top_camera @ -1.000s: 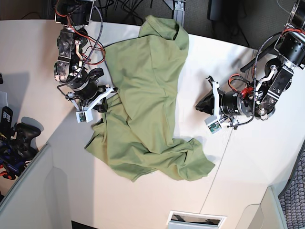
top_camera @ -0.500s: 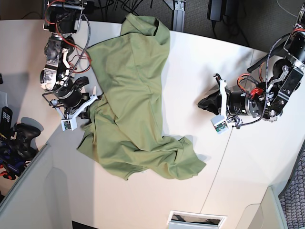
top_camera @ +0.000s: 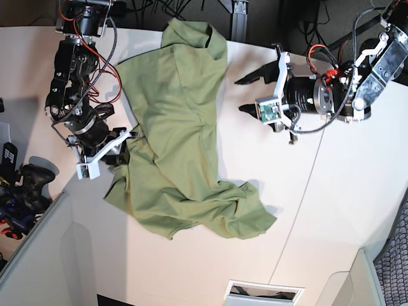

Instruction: Layout the t-shirt on the table in an organized manner, then fold the t-shirt properly

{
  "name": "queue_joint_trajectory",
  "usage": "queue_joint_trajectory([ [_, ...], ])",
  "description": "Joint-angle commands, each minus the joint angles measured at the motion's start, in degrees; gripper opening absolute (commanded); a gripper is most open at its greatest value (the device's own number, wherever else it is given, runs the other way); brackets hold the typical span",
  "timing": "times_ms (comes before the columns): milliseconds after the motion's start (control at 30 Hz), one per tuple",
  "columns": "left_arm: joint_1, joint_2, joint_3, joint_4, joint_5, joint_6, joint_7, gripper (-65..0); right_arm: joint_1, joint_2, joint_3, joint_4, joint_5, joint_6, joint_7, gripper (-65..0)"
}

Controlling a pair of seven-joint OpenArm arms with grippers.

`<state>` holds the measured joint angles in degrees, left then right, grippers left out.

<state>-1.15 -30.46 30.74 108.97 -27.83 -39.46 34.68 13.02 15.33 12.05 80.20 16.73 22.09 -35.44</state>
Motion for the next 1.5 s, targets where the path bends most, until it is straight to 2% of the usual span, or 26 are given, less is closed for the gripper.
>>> queue_joint_trajectory([
  [0, 0.5, -0.2, -0.4, 2.6, 0.1, -0.4, -1.4, -30.2, 0.4, 0.7, 0.9, 1.2, 0.8, 0.0, 1.0, -45.5],
  [67, 2.9, -0.2, -0.4, 4.8, 2.3, 2.0, -1.4, -30.2, -0.9, 0.7, 1.4, 1.3, 0.9, 0.0, 1.1, -45.5],
  [200, 6.2, 0.6, -0.2, 6.3, 5.6, 3.1, -2.0, -30.1, -3.1, 0.7, 2.8, 1.3, 0.9, 0.0, 1.1, -45.5],
  [300, 7.4, 2.5, 1.0, 6.3, 8.6, 5.2, -2.3, -30.1, -4.2, 0.7, 4.1, 1.3, 2.0, 0.0, 1.1, -45.5],
  [467, 8.0, 4.3, 8.6, 6.3, 13.5, 6.0, -2.3, -30.1, -4.5, 0.7, 4.7, 1.3, 2.4, 0.0, 1.0, -45.5],
  [600, 7.8, 5.1, 14.5, 6.3, 22.7, 13.1, -3.0, -30.1, -4.5, 0.7, 4.7, 1.3, 2.4, 0.0, 0.9, -45.5],
  [667, 7.6, 5.1, 15.0, 6.3, 24.5, 14.7, -3.6, -30.1, -4.5, 0.7, 4.7, 1.3, 2.4, 0.0, 0.9, -45.5],
  [933, 7.5, 5.3, 15.0, 5.6, 25.6, 14.3, -5.4, -30.1, -5.0, 0.7, 4.7, 1.3, 2.8, 0.0, 0.9, -45.5],
  [1167, 5.9, 9.0, 15.0, 1.2, 26.0, 14.3, -6.0, -30.1, -5.1, 0.3, 4.7, 1.3, 2.8, 0.0, 0.9, -45.5],
  [1300, 3.8, 9.9, 15.1, -2.1, 26.5, 13.0, -6.3, -30.5, -5.3, -0.1, 4.7, 1.3, 2.8, 0.1, 0.9, -45.5],
  [1333, 3.4, 9.8, 15.1, -2.7, 26.6, 12.7, -6.6, -32.5, -5.3, -0.1, 4.7, 1.3, 2.8, 0.0, 0.9, -45.5],
  [1467, 2.4, 9.8, 15.1, -3.5, 26.6, 9.8, -6.6, -52.2, -5.3, -0.1, 4.7, 1.3, 2.8, 0.0, 1.1, -45.5],
])
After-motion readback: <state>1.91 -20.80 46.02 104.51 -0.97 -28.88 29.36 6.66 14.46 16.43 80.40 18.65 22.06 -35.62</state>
